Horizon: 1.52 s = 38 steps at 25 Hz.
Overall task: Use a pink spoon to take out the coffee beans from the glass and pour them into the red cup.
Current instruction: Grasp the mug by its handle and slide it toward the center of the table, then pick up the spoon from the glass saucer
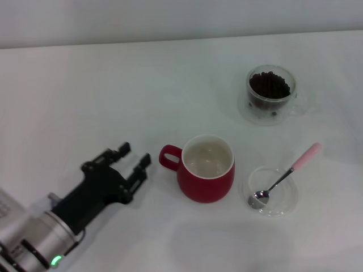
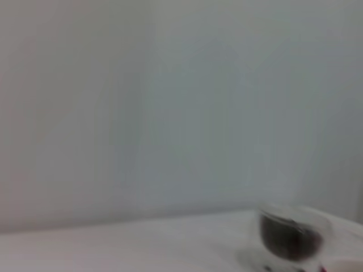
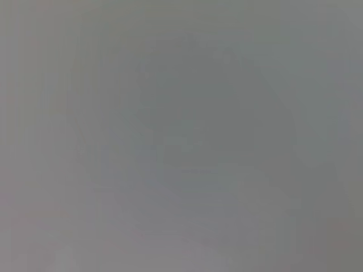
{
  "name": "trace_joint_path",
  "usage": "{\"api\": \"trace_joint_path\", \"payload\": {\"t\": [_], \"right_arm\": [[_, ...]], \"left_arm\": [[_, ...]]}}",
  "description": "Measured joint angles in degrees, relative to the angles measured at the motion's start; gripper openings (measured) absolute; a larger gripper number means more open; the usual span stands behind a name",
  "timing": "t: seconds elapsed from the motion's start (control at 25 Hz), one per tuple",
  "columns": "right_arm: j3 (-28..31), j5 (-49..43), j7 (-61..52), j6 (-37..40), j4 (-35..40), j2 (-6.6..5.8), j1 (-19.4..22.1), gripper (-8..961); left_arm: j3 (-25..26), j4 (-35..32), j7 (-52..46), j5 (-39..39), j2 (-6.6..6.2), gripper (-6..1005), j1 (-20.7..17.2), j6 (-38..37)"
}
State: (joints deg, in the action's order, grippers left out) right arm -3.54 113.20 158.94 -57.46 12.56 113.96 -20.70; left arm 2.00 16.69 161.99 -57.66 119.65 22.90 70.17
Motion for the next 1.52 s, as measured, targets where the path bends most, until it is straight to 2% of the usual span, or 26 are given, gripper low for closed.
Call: {"api": "trace_joint_path", "payload": {"t": [0.12,0.24,0.52,0.8,0.92,1.08,1.16,1.32,1.52], "right_arm": [[-0.8,0.0,-0.5,0.4,0.1,-0.12,0.4,875],[-0.9,0.0,-1.1,-0.3,0.5,0.39,0.9,874],[-2.1,-0.3,-9.0,-1.4,0.3,0.73,2.5,874],[-3.9,-5.5,-26.3,-6.0,2.0,0.03,6.1,875],[-3.9,-9.8,-37.4,-7.4,4.0,-0.38,7.9,875],[-3.9,-16.8,-51.3,-9.2,4.2,-2.00,9.3,874],[-3.9,-20.1,-56.6,-10.8,4.0,-2.43,9.8,874],[-3.9,-23.9,-63.2,-13.0,3.7,-2.14,10.5,874],[-4.8,-25.1,-65.1,-15.6,-0.2,-1.77,10.7,874]], "left_arm": [[1.7,-1.8,0.0,-0.2,-0.10,503,-1.6,3.5],[3.1,-3.6,0.0,-0.6,-0.23,503,-3.0,6.3],[7.1,-7.4,-0.1,-2.4,-0.29,504,-4.1,8.4],[7.6,-8.9,-0.1,-13.0,-0.37,503,-3.5,9.7],[7.6,-10.2,-0.1,-13.8,-0.40,502,-3.1,10.9],[7.7,-11.2,-0.2,-14.2,-0.47,500,-2.7,11.1],[7.7,-11.6,-0.2,-14.8,-0.51,498,-2.5,11.1],[7.7,-12.7,-0.2,-15.6,-0.53,497,-2.2,11.0],[7.6,-12.9,-0.2,-15.7,-0.58,496,-2.0,11.4]]}}
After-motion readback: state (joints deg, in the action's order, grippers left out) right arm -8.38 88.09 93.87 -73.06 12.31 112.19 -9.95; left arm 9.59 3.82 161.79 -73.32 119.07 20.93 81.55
